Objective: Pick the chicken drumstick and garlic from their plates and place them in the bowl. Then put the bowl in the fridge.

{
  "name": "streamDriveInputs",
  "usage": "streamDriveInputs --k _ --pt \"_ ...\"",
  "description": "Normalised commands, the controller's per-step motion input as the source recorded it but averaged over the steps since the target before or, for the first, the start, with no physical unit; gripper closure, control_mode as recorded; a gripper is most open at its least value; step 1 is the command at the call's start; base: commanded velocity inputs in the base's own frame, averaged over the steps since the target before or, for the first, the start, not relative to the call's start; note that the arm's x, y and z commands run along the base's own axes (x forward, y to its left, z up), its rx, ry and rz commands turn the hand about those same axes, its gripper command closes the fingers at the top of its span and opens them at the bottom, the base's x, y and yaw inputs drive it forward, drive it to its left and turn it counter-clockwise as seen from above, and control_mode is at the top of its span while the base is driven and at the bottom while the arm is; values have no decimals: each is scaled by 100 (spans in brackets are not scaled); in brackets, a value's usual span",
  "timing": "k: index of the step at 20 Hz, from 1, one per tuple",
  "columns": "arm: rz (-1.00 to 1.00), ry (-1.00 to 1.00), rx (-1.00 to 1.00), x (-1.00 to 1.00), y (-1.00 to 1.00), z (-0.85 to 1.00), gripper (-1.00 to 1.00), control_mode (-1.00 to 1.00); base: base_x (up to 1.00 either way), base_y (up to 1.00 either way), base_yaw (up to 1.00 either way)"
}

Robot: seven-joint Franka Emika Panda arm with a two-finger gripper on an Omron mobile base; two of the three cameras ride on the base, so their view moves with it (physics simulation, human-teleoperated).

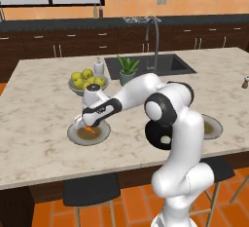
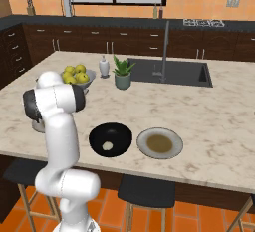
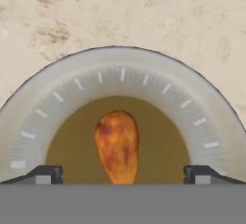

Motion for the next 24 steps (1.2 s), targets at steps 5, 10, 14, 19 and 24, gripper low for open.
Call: streamDriveInputs --k 5,10,14,19,24 --pt "0 0 0 41 3 -28 -100 -100 0 0 0" --pt "0 2 0 16 4 -27 -100 -100 0 0 0" --pt "0 3 0 0 16 -29 -100 -100 0 0 0" --pt "0 1 0 0 0 -18 100 -100 0 0 0" --pt "0 1 0 -21 -13 -3 100 -100 0 0 0"
